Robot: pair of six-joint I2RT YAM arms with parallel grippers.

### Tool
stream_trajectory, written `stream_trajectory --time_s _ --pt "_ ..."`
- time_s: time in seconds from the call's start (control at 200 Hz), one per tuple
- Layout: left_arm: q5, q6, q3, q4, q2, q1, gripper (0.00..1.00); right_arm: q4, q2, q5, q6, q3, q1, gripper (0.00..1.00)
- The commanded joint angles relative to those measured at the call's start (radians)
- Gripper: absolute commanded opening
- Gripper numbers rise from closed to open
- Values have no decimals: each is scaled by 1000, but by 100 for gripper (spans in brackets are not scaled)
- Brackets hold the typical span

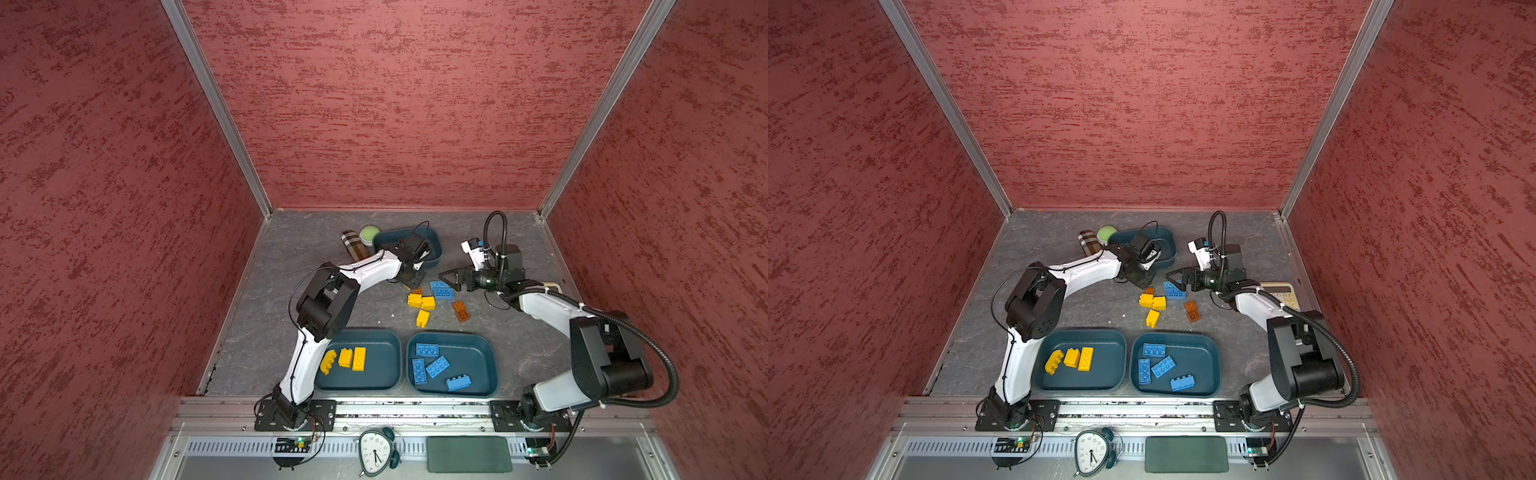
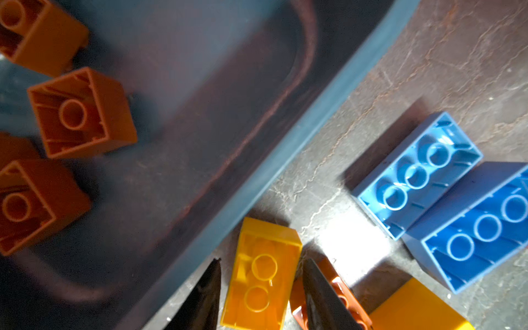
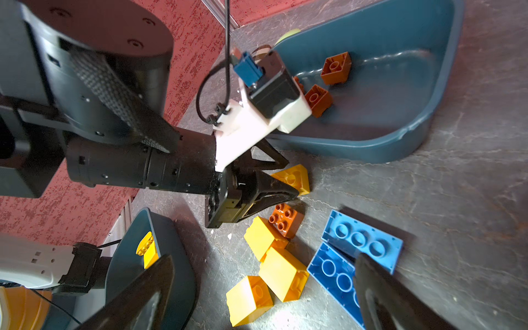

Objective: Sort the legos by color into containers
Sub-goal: 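Lower the left gripper and grasp a yellow brick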

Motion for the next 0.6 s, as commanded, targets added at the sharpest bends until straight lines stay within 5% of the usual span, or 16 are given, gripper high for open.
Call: stream_trajectory --time_s 0.0,0.596 --pt "-16 19 30 3 38 -4 47 10 -10 0 -19 -8 -4 99" --pt "38 -7 23 -47 -16 -1 28 4 -8 3 -18 2 -7 99"
